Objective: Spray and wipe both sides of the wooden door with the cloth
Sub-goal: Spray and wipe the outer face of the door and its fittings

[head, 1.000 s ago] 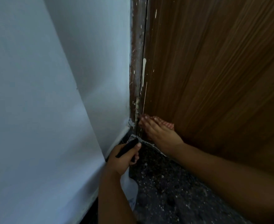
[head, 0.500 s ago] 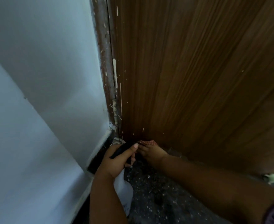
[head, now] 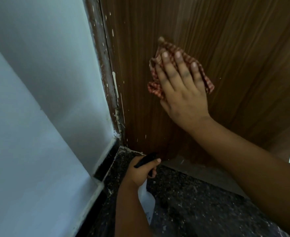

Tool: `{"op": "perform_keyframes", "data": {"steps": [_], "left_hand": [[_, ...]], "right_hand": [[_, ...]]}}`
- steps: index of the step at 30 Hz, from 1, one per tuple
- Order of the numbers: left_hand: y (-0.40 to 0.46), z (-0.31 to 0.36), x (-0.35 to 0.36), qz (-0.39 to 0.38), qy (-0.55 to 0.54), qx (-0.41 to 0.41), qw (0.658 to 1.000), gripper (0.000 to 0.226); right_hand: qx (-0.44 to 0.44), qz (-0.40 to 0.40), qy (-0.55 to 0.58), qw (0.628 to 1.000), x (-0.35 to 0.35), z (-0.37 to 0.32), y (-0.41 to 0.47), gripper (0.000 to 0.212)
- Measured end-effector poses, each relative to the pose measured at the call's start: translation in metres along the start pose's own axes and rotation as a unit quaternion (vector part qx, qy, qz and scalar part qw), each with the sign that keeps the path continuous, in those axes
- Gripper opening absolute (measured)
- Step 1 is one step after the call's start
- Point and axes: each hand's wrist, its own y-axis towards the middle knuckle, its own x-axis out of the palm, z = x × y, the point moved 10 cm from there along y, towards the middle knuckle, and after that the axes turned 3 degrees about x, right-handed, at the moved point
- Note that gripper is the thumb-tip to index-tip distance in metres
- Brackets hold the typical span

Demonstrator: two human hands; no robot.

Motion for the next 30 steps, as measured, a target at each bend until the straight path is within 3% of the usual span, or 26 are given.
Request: {"op": "perform_keyframes", "data": {"steps": [5, 7, 12, 14, 19, 25, 27, 30], "left_hand": [[0.004, -0.006, 0.007, -0.041, 0.065, -0.03, 0.997, 0.019], [0.004, -0.004, 0.006, -0.038, 0.076, -0.027, 0.996, 0.024], [0.002, -0.001, 0.008, -0.023, 0.055, -0.025, 0.998, 0.008], [0.003, -0.006, 0.005, -0.01, 0.019, -0.038, 0.999, 0.012], [0.006, -0.011, -0.004, 0.004, 0.015, -0.051, 0.999, 0.016], [0.01, -0.015, -0.003, 0.009, 0.035, -0.046, 0.998, 0.017], [0.012, -0.015, 0.001, 0.003, 0.042, -0.047, 0.998, 0.015], [0.014, -0.015, 0.008, -0.014, 0.059, -0.051, 0.997, 0.009]], "right_hand": [[-0.059, -0.033, -0.012, 0.998, 0.013, -0.009, -0.011, 0.071], [-0.075, -0.042, -0.003, 0.996, 0.016, -0.014, -0.014, 0.071], [-0.11, -0.05, -0.003, 0.993, 0.03, -0.027, -0.032, 0.069], [-0.16, -0.069, -0.009, 0.985, 0.045, -0.044, -0.05, 0.066], [-0.311, -0.189, -0.017, 0.931, 0.107, -0.098, -0.12, 0.062], [-0.463, -0.367, -0.041, 0.806, 0.171, -0.129, -0.233, 0.057], [-0.461, -0.377, -0.036, 0.802, 0.172, -0.12, -0.252, 0.055], [-0.433, -0.337, -0.047, 0.835, 0.156, -0.099, -0.244, 0.063]]}}
